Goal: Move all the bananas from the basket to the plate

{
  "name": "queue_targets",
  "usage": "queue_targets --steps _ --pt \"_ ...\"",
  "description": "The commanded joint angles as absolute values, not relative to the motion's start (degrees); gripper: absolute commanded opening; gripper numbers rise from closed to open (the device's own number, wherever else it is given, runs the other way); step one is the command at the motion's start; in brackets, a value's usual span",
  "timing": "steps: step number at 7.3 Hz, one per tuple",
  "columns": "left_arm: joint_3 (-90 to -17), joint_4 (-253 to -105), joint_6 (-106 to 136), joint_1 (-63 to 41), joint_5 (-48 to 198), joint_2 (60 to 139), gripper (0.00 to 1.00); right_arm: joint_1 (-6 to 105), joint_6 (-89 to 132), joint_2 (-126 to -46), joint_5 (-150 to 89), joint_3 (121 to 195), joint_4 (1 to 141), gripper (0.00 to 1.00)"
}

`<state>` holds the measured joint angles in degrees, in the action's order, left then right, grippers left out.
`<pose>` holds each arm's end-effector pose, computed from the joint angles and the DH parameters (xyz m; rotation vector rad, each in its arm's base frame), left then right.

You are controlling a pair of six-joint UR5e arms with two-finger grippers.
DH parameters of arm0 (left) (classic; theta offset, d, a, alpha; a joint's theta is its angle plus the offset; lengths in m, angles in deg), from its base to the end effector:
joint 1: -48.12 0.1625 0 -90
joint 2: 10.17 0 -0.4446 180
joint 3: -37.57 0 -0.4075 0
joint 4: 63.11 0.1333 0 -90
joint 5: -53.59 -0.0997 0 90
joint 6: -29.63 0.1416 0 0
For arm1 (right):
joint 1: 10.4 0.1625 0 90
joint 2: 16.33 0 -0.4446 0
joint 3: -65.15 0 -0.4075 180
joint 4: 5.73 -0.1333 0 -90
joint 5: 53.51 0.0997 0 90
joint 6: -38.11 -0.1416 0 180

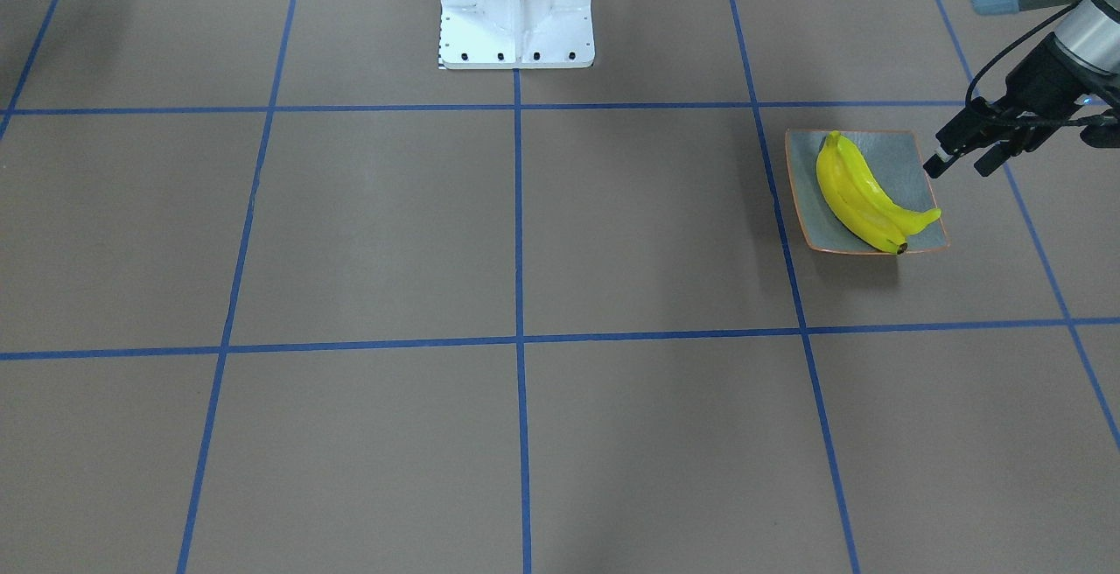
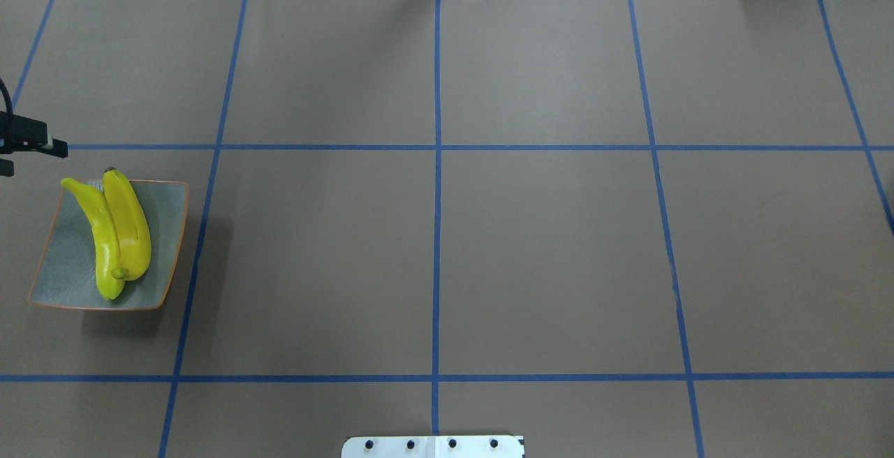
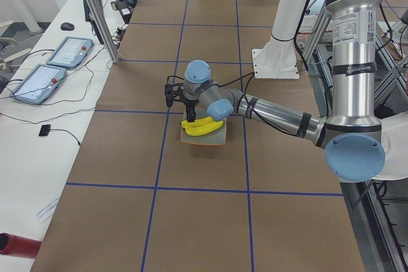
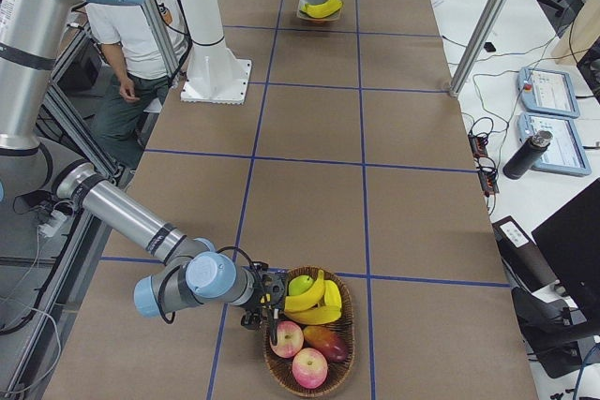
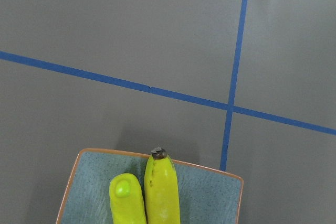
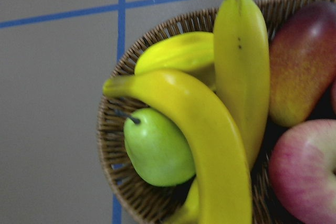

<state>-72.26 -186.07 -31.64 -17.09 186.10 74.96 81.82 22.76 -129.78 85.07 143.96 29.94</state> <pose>0.1756 -0.4699 0.4963 0.1064 1.0522 -0.2665 0.0381 -0.2825 0.8566 0.2246 -0.8706 0.1401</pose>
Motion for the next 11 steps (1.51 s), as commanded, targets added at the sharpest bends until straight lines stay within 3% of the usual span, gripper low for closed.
queue_targets --steps 1,11 --pt "-72.6 -186.1 -31.9 -17.2 186.1 75.0 0.99 82.2 23.0 -128.9 84.1 142.2 30.3 1.00" --pt "-73.0 -186.2 -31.9 -17.2 186.4 74.8 0.99 80.0 8.1 -124.1 86.4 140.2 32.0 0.92"
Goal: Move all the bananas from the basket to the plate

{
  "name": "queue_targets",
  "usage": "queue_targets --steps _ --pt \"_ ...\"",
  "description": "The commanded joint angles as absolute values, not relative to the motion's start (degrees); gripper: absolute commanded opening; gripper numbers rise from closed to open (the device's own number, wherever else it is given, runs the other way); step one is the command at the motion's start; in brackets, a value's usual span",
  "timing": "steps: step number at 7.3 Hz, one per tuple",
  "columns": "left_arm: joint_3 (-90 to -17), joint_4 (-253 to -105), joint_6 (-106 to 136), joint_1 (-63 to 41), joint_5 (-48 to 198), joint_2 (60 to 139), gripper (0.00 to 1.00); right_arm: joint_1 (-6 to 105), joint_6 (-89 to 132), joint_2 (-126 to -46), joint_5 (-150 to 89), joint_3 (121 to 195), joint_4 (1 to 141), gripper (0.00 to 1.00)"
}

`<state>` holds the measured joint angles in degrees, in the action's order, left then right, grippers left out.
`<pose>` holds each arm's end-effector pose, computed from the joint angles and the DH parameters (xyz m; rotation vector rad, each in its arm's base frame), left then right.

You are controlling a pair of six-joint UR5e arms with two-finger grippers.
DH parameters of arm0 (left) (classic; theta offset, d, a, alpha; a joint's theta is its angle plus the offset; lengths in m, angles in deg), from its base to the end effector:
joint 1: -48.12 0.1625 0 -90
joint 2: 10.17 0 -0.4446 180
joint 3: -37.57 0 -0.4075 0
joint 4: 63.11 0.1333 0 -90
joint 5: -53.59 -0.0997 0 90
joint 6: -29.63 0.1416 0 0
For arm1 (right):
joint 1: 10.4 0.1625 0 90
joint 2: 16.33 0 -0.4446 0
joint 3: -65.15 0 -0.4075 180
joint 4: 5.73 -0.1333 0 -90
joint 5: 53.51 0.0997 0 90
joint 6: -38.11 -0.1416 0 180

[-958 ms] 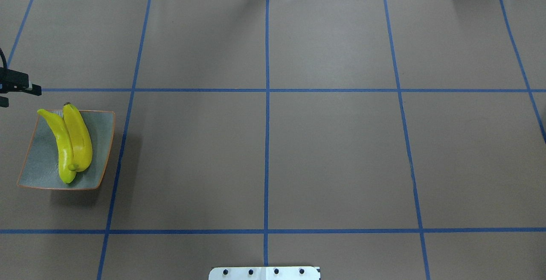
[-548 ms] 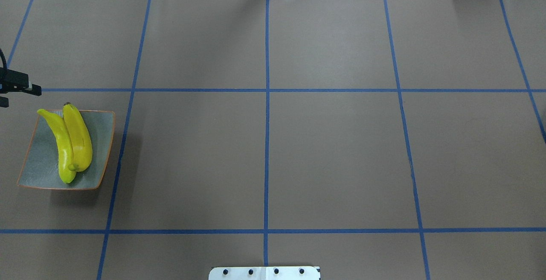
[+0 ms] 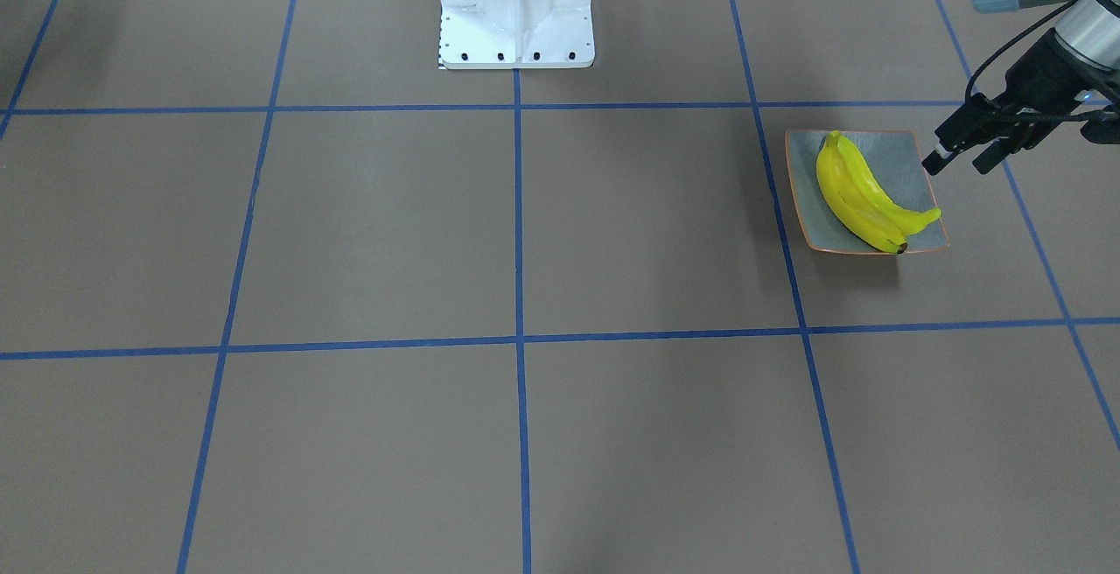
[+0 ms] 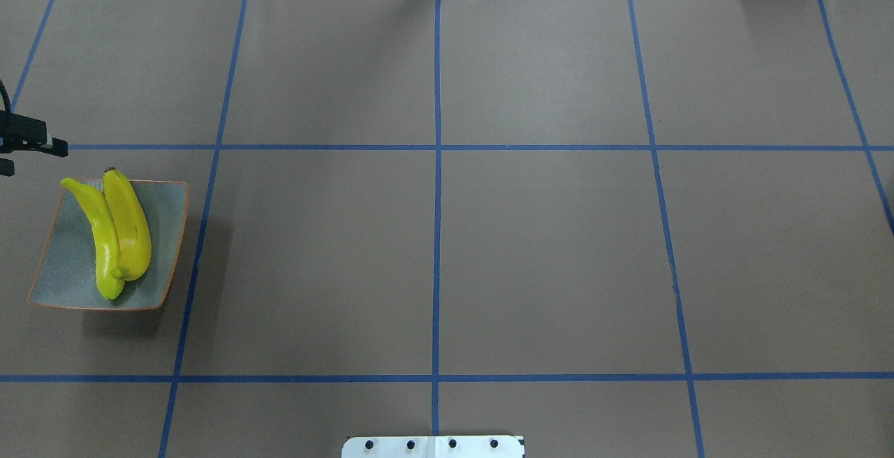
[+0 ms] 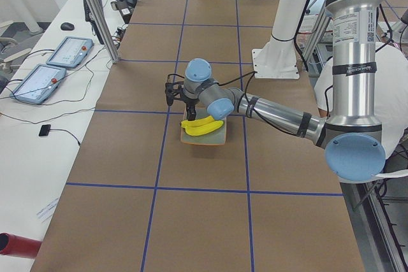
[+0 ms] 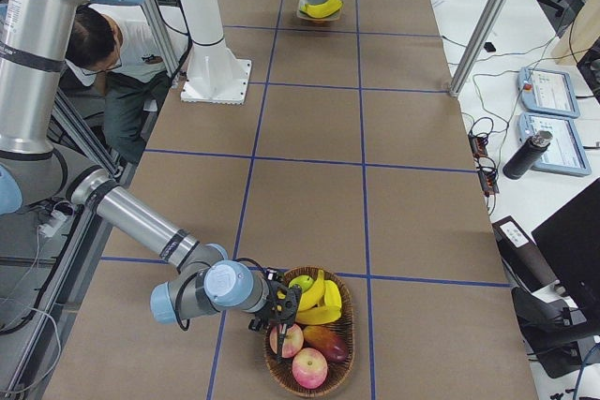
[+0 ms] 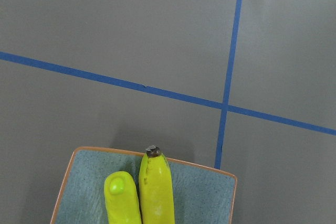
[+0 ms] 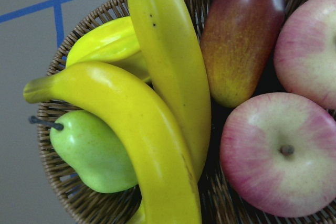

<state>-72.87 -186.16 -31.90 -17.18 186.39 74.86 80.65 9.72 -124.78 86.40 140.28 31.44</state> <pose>0.1744 -0.4680 0.4909 0.1092 1.0612 -0.2649 0.0309 -0.3237 0.8607 0.1062 -0.9169 0.3288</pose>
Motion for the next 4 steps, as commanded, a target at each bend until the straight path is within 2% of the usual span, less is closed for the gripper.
queue_targets --steps 1,4 --pt "-73.0 -186.2 -31.9 -17.2 186.4 74.8 0.99 79.7 7.4 -123.5 86.3 139.2 32.1 0.91" --pt "-73.4 -186.2 -31.9 -17.2 186.8 74.7 0.99 79.2 7.6 -123.4 86.1 138.4 32.0 0.85"
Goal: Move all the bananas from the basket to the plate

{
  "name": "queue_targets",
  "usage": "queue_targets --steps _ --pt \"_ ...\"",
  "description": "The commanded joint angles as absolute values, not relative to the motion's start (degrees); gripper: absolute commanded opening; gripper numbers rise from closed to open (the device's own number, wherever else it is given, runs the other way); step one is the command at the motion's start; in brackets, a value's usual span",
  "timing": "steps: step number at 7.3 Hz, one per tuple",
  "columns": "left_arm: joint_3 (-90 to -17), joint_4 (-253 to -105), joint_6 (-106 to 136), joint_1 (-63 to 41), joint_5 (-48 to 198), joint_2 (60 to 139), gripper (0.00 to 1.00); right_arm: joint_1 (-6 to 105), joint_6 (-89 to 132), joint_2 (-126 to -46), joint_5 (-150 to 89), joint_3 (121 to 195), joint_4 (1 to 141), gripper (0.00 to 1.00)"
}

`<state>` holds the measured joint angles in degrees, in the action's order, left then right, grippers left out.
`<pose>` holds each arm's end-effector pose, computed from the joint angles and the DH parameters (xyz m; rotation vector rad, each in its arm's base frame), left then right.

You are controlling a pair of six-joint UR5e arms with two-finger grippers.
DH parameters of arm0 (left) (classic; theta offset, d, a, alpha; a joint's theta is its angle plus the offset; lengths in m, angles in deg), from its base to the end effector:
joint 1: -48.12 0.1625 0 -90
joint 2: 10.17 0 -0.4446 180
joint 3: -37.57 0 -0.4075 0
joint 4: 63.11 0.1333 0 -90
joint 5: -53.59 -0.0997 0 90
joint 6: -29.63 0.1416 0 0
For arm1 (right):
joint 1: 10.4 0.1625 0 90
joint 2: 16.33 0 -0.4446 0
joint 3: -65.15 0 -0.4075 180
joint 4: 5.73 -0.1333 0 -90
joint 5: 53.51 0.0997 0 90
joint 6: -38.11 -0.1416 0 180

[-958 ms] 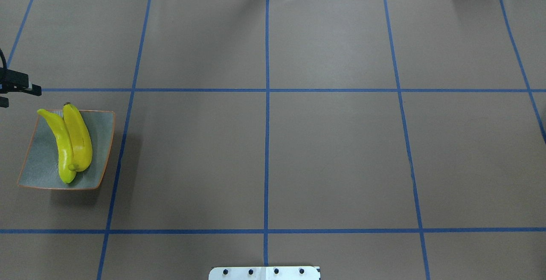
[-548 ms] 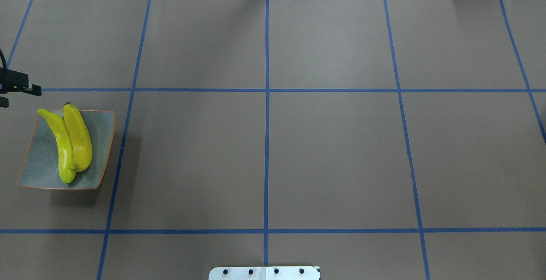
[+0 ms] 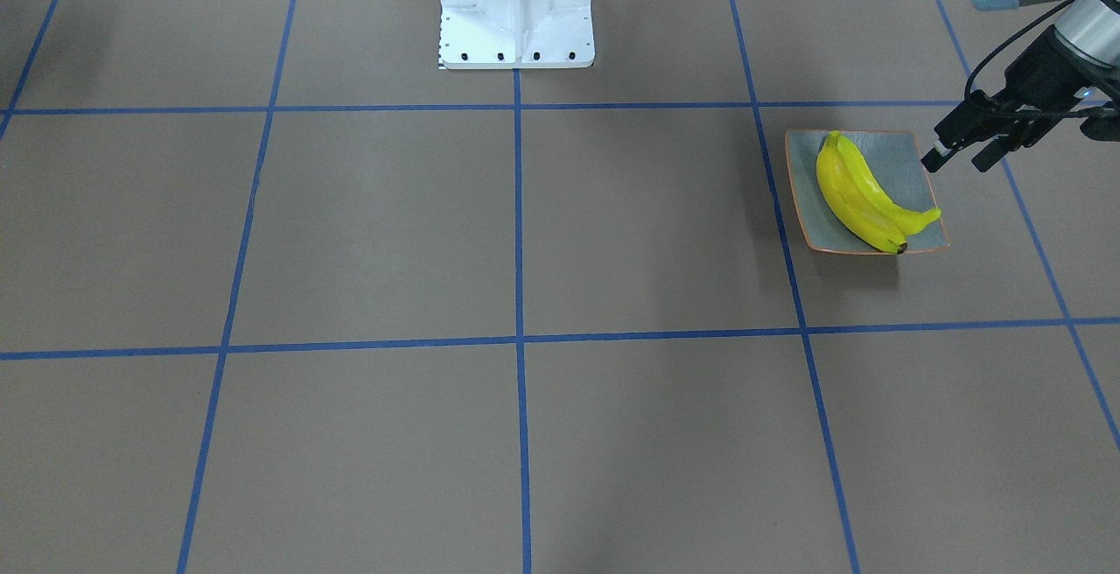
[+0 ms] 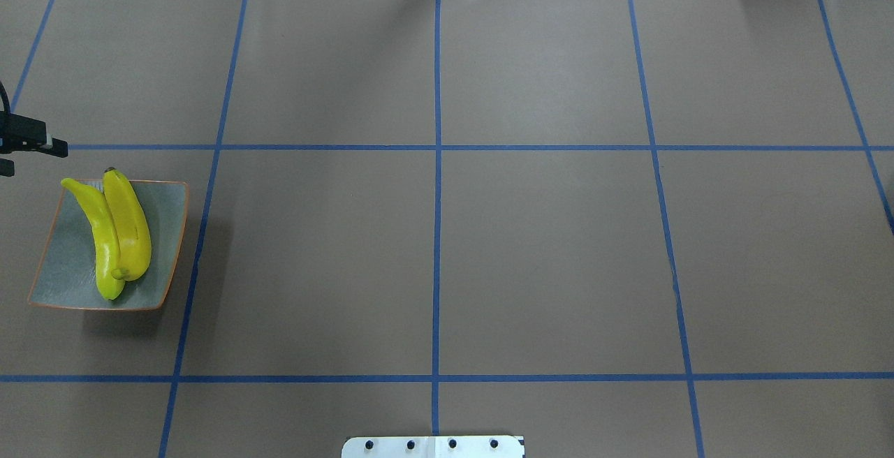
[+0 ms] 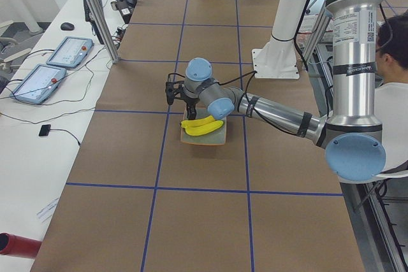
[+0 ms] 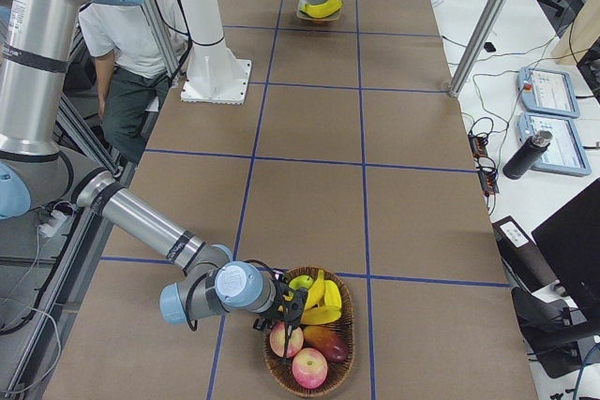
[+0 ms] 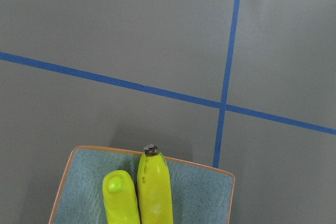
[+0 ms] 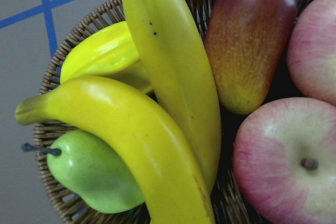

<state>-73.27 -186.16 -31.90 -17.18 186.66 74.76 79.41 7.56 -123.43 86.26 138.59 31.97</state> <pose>0.1742 -0.4663 0.4877 0.1098 1.0668 -0.2603 0.0241 -0.3322 0.8681 0.0658 -0.9150 0.3512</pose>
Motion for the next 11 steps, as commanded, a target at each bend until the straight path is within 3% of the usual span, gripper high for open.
queue_targets --steps 1,2,3,4,11 --pt "-73.5 -186.2 -32.0 -17.2 186.8 74.7 0.99 79.2 7.6 -123.4 86.0 138.3 32.0 0.73" --pt "-73.6 -186.2 -32.0 -17.3 186.9 74.6 0.99 79.2 7.6 -123.4 86.2 138.3 32.0 0.33" --pt "-74.0 -186.2 -32.0 -17.3 187.6 74.6 0.99 79.2 7.9 -123.4 86.2 138.3 32.0 0.06" --pt "-74.1 -186.2 -32.1 -17.8 188.2 74.5 0.99 79.2 8.1 -123.4 86.3 138.3 31.9 0.00" --pt "-74.1 -186.0 -32.2 -19.2 190.2 74.8 0.99 82.0 8.8 -122.4 93.4 141.4 32.0 0.00"
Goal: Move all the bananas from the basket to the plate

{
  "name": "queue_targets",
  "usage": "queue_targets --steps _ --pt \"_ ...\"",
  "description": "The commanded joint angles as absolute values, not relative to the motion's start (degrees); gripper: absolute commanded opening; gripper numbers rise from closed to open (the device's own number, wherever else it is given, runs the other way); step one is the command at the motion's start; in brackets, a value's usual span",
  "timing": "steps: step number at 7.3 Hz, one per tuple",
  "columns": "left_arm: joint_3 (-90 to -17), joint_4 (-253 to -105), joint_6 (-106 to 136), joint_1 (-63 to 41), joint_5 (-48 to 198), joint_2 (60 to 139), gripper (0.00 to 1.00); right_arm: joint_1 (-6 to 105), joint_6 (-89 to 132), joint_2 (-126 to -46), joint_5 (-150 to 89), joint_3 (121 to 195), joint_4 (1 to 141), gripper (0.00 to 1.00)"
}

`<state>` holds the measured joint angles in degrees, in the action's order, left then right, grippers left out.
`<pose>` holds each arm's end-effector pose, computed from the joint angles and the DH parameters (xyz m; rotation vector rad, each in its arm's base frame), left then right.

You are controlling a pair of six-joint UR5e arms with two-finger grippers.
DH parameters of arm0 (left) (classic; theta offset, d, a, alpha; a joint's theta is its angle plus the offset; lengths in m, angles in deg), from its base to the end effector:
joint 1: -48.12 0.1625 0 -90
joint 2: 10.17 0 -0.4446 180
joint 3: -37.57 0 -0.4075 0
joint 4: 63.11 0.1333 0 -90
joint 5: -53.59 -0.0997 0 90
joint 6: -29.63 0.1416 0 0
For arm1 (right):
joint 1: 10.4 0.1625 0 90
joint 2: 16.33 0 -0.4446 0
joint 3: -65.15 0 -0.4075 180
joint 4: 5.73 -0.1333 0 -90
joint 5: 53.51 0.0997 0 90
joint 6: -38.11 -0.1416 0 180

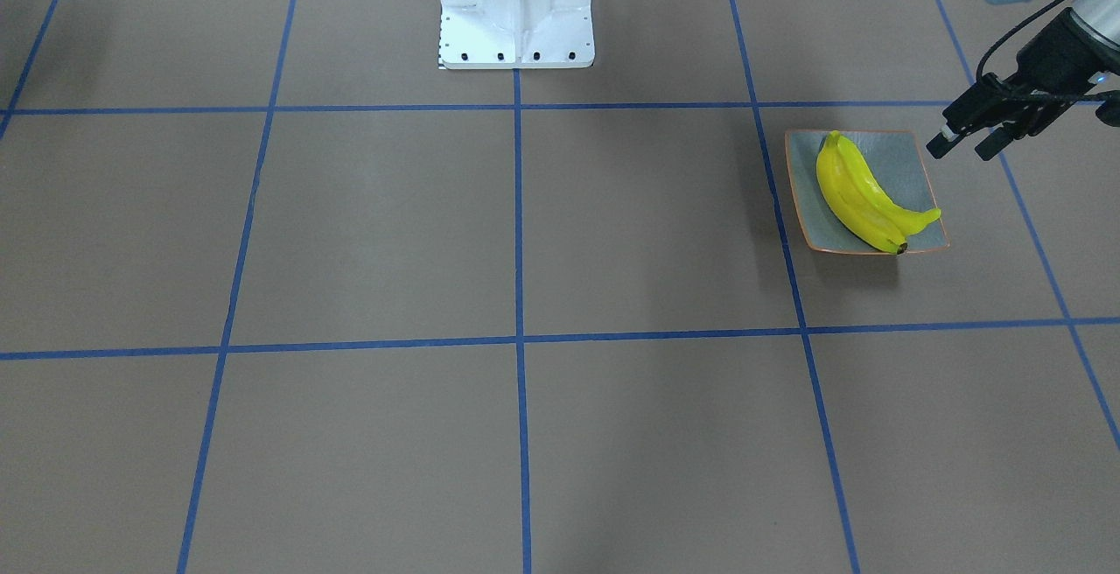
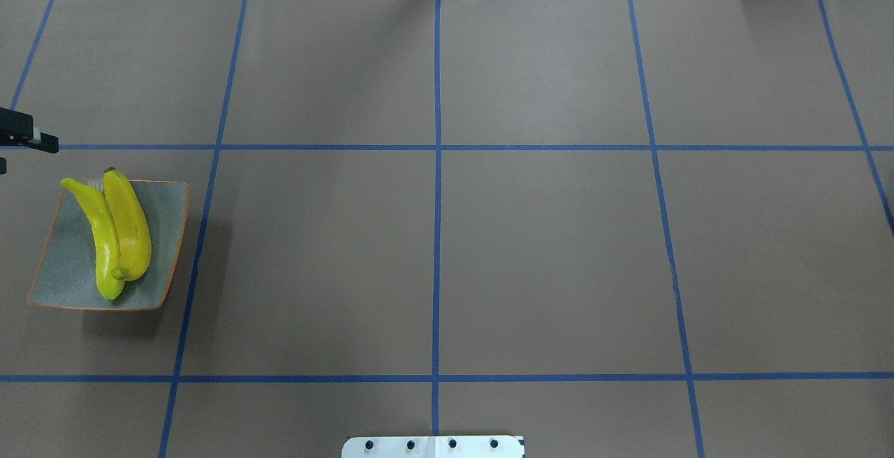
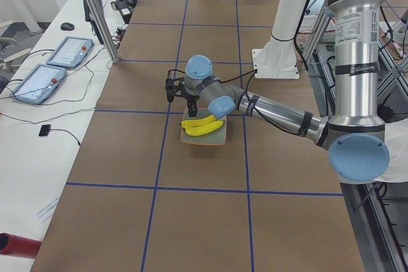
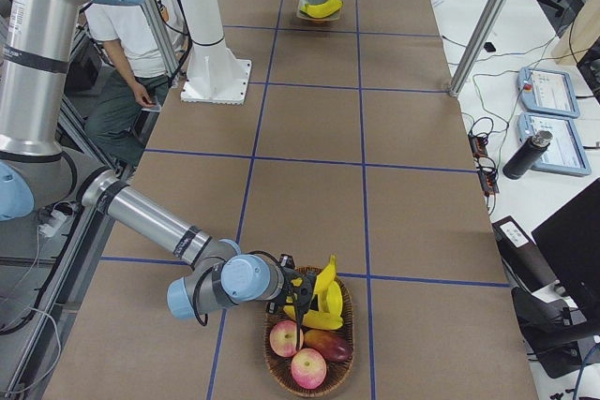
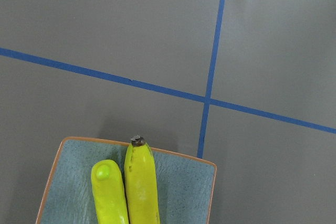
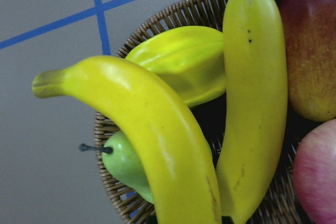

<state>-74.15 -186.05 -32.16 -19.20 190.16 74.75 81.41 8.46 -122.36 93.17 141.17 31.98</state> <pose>0.1608 -0.4637 0.4759 0.0928 1.1085 -0.2598 0.0261 -0.3512 0.8278 0.1114 -1.0362 0.3065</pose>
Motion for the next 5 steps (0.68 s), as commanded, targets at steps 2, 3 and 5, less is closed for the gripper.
queue_targets --steps 2,3,5 --pt "-73.7 -185.9 -32.9 -19.0 190.1 75.6 0.99 83.5 9.8 -122.2 94.3 143.8 32.1 0.00" --pt "-73.6 -186.0 -37.0 -18.9 190.1 78.1 0.99 83.0 9.2 -120.7 95.1 145.5 33.0 0.00" --pt "-72.6 -185.9 -43.3 -18.7 190.2 83.8 0.99 83.0 7.5 -114.9 98.7 146.0 38.0 0.00"
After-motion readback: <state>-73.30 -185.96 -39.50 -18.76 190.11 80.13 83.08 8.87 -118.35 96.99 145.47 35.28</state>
